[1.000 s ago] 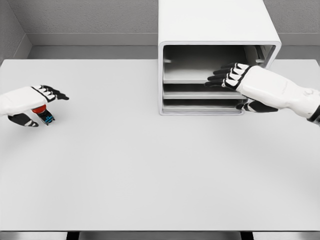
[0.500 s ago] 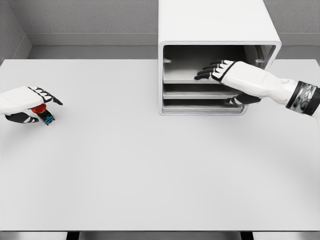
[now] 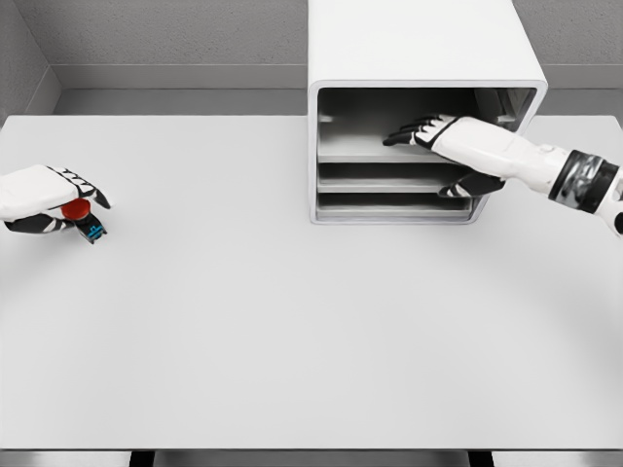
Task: Slide open multi-storey tabletop storage cabinets and put open load switch and slide close multi-storey tabletop storage cabinets
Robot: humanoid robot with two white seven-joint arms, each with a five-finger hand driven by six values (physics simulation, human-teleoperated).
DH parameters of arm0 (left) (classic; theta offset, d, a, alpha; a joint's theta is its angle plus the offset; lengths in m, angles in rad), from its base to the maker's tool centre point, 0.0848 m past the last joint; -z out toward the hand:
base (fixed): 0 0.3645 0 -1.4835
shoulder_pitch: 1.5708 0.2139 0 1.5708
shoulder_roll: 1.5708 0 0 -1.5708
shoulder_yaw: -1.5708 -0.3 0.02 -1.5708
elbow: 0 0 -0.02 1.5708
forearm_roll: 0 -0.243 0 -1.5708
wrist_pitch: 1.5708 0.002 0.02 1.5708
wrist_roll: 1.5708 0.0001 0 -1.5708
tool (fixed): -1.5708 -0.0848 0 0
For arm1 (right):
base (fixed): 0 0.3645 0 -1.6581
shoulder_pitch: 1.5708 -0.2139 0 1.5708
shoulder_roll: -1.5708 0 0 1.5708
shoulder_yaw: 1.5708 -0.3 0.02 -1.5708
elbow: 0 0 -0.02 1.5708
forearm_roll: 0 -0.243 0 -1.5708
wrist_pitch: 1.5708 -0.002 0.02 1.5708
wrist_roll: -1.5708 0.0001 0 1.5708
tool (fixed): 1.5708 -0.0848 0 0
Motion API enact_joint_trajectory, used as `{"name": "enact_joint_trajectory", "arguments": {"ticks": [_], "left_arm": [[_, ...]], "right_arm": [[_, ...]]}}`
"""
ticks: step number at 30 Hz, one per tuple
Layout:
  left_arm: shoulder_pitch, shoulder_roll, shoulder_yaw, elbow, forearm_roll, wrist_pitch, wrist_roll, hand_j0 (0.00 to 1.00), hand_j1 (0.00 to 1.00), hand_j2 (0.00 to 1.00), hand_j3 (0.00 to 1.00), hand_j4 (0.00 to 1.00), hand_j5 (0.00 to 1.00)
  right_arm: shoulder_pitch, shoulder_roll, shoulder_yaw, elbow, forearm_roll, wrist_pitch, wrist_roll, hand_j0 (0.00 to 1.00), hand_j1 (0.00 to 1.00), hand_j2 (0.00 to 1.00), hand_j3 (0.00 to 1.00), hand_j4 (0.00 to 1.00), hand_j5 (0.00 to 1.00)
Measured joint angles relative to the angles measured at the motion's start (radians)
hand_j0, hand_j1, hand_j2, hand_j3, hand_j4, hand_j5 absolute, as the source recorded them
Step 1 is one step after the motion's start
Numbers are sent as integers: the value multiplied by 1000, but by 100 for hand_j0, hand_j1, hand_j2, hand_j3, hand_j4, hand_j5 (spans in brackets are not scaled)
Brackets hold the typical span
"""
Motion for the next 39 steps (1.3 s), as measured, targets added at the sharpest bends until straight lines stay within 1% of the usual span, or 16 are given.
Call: {"name": "enact_joint_trajectory", "arguments": {"ticks": [3, 8, 10, 16, 21, 30, 33, 39], "left_arm": [[0, 1, 0, -1, 3, 0, 0, 44, 44, 44, 44, 44, 44], [0, 2, 0, -4, 8, 0, 0, 44, 44, 44, 44, 44, 44], [-12, 2, 1, -9, 11, 0, 0, 44, 44, 44, 44, 44, 44], [-23, 0, 5, -40, 17, 0, 0, 44, 44, 44, 44, 44, 44], [-23, 0, 21, -87, 27, 0, 0, 45, 45, 45, 45, 45, 45], [-20, 1, 45, -217, 30, 0, -1, 45, 45, 45, 45, 45, 45], [-20, 4, 53, -256, 30, 0, -1, 45, 45, 45, 45, 45, 45], [-20, 5, 63, -310, 32, 0, 0, 45, 45, 45, 45, 45, 45]], "right_arm": [[2, 1, 3, -1, 0, 0, 1, 94, 94, 94, 94, 94, 94], [8, 1, 4, -6, 1, 0, 2, 94, 94, 94, 94, 94, 94], [9, 1, 4, -7, 2, 0, 2, 94, 94, 94, 94, 94, 94], [15, 1, 4, -8, 4, 0, 4, 95, 95, 95, 95, 95, 95], [25, -1, 9, -25, 4, 6, 1, 95, 95, 95, 95, 95, 95], [41, -4, 2, -65, -12, 28, -4, 95, 95, 95, 95, 95, 95], [58, -7, -2, -86, -23, 39, -6, 95, 95, 95, 95, 95, 95], [80, -15, -4, -122, -41, 41, -6, 96, 96, 96, 96, 96, 96]]}}
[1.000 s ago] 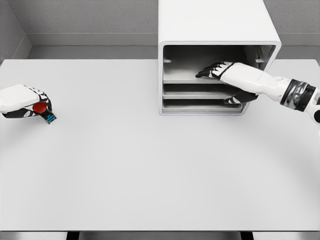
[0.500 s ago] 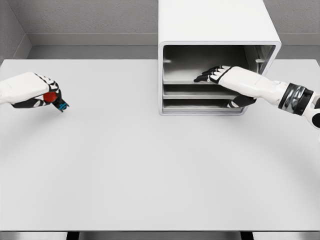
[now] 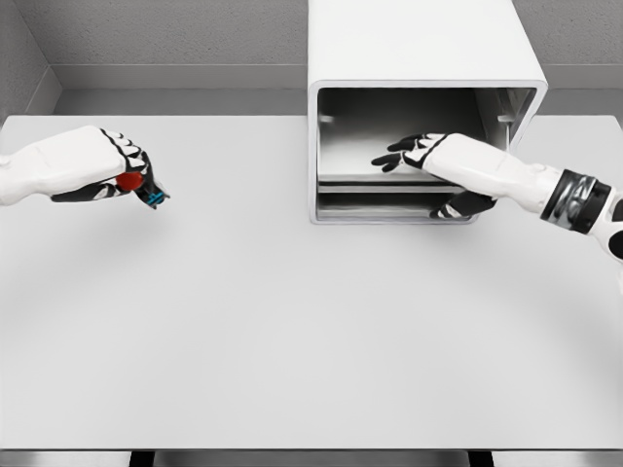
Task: Slide open multi-storey tabletop storage cabinets and put open load switch and slide close multi-storey tabletop storage cabinets
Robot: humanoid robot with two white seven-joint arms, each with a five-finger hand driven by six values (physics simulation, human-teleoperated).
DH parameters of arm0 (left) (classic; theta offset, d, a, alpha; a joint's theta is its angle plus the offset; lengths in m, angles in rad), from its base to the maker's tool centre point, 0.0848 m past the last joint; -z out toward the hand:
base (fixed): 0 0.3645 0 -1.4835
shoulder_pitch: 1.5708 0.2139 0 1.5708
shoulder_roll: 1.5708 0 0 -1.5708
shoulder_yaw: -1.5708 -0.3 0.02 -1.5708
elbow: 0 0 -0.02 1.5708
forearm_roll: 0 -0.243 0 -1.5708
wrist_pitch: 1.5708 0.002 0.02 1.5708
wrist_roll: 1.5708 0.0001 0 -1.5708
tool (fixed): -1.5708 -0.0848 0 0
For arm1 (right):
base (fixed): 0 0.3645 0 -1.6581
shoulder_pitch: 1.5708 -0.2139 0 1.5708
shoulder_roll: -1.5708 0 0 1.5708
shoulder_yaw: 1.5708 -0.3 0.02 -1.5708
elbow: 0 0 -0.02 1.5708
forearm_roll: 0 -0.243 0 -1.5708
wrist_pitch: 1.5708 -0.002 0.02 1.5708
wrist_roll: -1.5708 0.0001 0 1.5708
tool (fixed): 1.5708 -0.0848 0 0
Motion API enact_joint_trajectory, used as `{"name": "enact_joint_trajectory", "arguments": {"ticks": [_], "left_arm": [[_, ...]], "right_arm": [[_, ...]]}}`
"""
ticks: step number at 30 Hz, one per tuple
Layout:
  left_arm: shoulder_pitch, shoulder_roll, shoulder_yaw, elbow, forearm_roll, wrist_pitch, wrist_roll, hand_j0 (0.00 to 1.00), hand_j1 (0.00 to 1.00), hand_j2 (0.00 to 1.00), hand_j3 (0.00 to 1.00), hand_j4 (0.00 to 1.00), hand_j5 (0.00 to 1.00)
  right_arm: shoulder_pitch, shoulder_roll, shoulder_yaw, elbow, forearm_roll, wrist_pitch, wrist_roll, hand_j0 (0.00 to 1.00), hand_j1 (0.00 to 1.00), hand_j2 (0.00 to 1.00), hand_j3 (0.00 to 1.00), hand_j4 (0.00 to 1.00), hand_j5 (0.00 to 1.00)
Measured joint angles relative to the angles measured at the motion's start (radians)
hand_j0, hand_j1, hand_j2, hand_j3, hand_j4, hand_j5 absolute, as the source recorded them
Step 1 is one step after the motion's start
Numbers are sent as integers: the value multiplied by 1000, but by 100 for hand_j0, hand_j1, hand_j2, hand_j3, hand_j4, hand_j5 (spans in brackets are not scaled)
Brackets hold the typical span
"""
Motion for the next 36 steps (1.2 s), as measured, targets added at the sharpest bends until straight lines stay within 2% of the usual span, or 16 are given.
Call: {"name": "enact_joint_trajectory", "arguments": {"ticks": [14, 22, 25, 36], "left_arm": [[-2, -5, 13, -124, 0, 0, 0, 45, 45, 45, 45, 45, 45], [-2, -9, 22, -164, 8, 0, 0, 45, 45, 45, 45, 45, 45], [-3, -11, 25, -169, 8, 0, 0, 45, 45, 45, 45, 45, 45], [-35, -46, 26, -189, 8, 0, 0, 45, 45, 45, 45, 45, 45]], "right_arm": [[66, -39, -1, -107, 38, -39, 7, 96, 96, 96, 96, 96, 96], [103, -73, -6, -158, 34, -41, 7, 97, 97, 97, 97, 97, 97], [135, -89, -33, -179, 21, -41, 7, 98, 98, 98, 98, 98, 98], [164, -109, -120, -218, -25, -41, 5, 98, 98, 98, 98, 98, 98]]}}
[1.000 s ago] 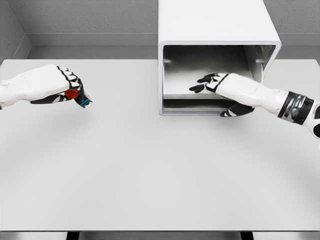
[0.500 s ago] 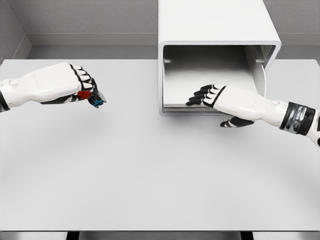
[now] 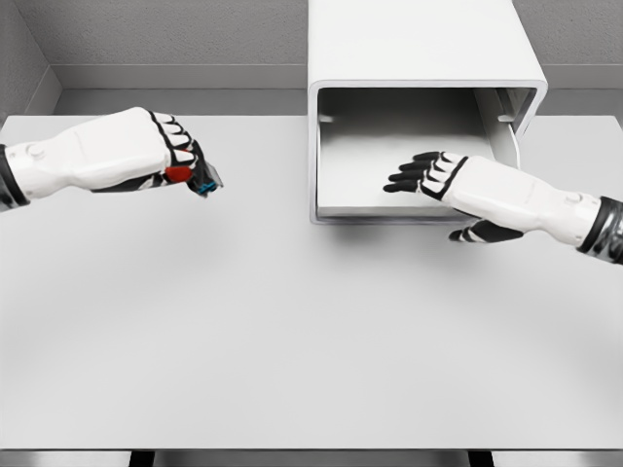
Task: Slide open multi-storey tabletop storage cabinets and put open load switch and slide close multi-storey tabletop storage cabinets
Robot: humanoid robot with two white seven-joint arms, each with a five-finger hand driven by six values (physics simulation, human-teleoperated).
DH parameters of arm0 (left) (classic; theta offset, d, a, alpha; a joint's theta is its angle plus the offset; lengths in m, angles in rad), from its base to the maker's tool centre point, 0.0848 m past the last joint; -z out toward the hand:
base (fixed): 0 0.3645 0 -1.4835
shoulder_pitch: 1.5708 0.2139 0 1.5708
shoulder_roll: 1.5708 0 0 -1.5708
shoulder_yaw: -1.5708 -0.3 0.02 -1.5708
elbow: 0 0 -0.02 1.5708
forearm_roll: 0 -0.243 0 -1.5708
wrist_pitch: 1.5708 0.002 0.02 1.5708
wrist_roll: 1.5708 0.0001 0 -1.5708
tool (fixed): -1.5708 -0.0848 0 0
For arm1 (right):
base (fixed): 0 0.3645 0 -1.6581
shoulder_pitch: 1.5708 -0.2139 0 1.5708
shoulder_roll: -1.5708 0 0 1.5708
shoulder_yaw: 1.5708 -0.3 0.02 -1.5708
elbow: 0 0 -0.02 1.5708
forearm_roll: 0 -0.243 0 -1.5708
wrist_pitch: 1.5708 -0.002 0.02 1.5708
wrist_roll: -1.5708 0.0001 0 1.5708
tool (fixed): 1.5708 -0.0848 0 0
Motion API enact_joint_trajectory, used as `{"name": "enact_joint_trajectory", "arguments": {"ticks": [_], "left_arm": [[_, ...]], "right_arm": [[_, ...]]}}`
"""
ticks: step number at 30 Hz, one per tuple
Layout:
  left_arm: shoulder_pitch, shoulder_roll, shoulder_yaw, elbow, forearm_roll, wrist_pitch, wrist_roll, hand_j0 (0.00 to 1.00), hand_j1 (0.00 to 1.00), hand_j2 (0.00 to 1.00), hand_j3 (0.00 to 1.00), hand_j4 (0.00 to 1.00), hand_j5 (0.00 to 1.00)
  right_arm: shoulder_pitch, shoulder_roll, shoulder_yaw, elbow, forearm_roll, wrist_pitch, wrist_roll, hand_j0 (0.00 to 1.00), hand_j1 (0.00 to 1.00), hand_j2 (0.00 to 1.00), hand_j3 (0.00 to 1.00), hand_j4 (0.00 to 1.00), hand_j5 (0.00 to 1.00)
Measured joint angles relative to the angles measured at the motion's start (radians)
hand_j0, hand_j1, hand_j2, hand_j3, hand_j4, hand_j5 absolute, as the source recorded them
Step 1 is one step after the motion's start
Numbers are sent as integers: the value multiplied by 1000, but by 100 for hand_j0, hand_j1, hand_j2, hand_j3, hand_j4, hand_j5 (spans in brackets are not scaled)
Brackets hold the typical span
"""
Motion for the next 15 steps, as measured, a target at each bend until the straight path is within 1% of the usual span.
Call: {"name": "enact_joint_trajectory", "arguments": {"ticks": [2, 4, 8, 10, 13, 15], "left_arm": [[-9, -10, -1, -3, 0, 0, 0, 45, 45, 45, 45, 45, 45], [-21, -21, -3, -5, -1, 0, 0, 45, 45, 45, 45, 45, 45], [-41, -45, -5, -6, -3, 0, 0, 45, 45, 45, 45, 45, 45], [-60, -60, -7, -6, -4, 0, -1, 45, 45, 45, 45, 45, 45], [-75, -84, -10, -6, -6, 0, -4, 45, 45, 45, 45, 45, 45], [-86, -100, -11, -6, -7, 0, -5, 45, 45, 45, 45, 45, 45]], "right_arm": [[17, -8, -27, -6, -20, 0, 0, 97, 97, 97, 97, 97, 97], [48, -19, -64, -13, -48, 0, 0, 94, 94, 94, 94, 94, 94], [74, -32, -141, -18, -100, 0, 0, 88, 88, 88, 88, 88, 88], [74, -39, -176, -20, -126, 0, -1, 86, 86, 86, 86, 86, 86], [78, -54, -204, -21, -156, 0, -2, 78, 78, 78, 78, 78, 78], [103, -64, -229, -21, -178, 0, -2, 72, 72, 72, 72, 72, 72]]}}
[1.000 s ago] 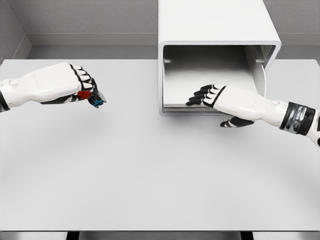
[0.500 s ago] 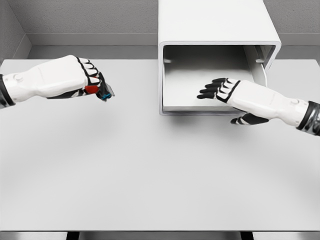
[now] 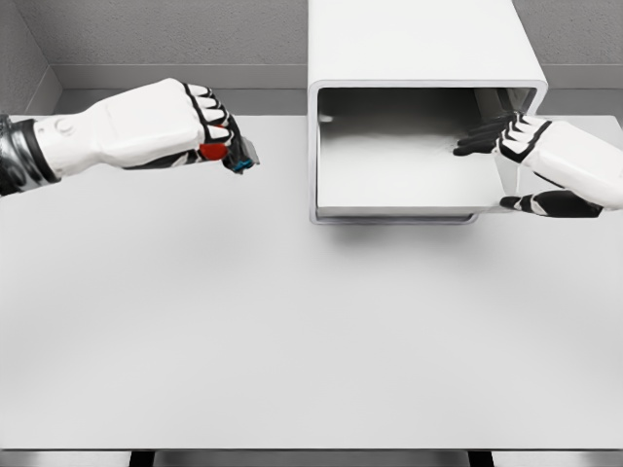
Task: Slide open multi-storey tabletop storage cabinets and put open load switch and slide close multi-storey tabletop storage cabinets
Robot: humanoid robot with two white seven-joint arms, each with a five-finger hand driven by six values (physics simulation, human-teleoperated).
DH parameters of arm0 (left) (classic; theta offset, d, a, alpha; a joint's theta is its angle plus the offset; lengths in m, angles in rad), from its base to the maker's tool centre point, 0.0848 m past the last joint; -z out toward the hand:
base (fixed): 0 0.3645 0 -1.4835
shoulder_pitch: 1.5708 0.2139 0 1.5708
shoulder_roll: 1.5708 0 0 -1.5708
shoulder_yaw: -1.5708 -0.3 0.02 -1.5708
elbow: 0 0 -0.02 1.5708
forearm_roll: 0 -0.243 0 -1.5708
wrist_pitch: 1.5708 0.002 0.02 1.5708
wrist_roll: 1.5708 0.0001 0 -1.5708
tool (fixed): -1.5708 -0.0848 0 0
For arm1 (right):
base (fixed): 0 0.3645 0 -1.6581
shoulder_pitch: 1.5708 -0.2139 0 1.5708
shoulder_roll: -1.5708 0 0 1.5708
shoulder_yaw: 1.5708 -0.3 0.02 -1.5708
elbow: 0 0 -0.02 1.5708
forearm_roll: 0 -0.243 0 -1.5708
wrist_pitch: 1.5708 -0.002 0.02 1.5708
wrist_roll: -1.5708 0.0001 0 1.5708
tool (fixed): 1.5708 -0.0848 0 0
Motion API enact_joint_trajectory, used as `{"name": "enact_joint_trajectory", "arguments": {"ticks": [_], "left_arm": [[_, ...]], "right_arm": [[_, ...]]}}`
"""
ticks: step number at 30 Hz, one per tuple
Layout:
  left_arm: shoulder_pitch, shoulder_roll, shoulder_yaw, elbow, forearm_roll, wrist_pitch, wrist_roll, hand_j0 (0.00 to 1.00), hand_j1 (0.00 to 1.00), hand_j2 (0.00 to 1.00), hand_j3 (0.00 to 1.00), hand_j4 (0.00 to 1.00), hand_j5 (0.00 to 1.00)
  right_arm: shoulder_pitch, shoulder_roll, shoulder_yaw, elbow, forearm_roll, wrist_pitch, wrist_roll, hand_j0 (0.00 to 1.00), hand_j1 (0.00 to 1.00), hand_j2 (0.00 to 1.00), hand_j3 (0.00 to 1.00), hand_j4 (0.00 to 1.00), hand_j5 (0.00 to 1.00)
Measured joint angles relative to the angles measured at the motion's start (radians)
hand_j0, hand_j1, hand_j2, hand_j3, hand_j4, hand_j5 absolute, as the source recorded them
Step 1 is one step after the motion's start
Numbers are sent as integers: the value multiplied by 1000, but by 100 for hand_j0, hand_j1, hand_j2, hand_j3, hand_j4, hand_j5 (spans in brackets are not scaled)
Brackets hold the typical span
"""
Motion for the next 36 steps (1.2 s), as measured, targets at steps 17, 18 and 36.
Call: {"name": "enact_joint_trajectory", "arguments": {"ticks": [17, 18, 36], "left_arm": [[-81, -133, -49, 1, -6, 0, -47, 46, 46, 46, 46, 46, 46], [-84, -141, -53, 1, -6, 0, -50, 46, 46, 46, 46, 46, 46], [-137, -254, -88, 8, -7, 0, -100, 46, 46, 46, 46, 46, 46]], "right_arm": [[31, -125, 4, -2, -112, 0, -4, 64, 64, 64, 64, 64, 64], [34, -126, 8, -1, -113, 0, -4, 64, 64, 64, 64, 64, 64], [-37, -254, 84, 15, -156, 0, -3, 64, 64, 64, 64, 64, 64]]}}
